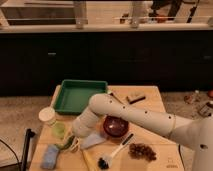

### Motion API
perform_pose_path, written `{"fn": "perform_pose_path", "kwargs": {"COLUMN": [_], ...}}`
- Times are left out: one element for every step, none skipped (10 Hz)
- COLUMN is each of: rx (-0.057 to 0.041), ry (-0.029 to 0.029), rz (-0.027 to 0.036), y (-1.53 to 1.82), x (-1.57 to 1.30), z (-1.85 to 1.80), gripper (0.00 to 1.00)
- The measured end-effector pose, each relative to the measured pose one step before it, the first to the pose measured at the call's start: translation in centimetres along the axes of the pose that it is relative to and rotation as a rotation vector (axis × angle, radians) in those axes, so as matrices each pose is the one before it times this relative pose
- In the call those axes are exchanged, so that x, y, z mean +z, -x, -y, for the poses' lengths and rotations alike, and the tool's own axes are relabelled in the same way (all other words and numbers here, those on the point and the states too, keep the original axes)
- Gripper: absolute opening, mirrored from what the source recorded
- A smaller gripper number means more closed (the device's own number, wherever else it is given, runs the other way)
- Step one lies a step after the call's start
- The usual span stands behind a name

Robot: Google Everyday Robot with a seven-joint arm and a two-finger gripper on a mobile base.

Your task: Place pepper in metal cup

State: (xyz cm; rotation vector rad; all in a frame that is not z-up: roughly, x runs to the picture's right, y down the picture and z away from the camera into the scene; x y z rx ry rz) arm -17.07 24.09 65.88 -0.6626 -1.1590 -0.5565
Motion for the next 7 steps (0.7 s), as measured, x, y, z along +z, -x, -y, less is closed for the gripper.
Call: {"fn": "perform_pose_path", "kwargs": {"rx": [0.00025, 0.00031, -0.00155, -0.00204, -0.0031, -0.00452, -0.00528], "ry": [-0.00863, -0.01013, -0.00525, -0.0035, -0.00301, -0.00347, -0.00406], "rz": [0.00675, 0.0104, 0.00866, 0.00697, 0.00605, 0.00543, 0.0021], "y": [-0.128, -0.13, -0.021, -0.042, -0.016, 0.025, 0.057], "x": [-0.065, -0.021, 0.09, 0.11, 0.1, 0.085, 0.036], "z": [0.076, 0.159, 0.176, 0.14, 0.115, 0.126, 0.135], "gripper": [0.8, 0.8, 0.8, 0.8, 0.8, 0.8, 0.8]}}
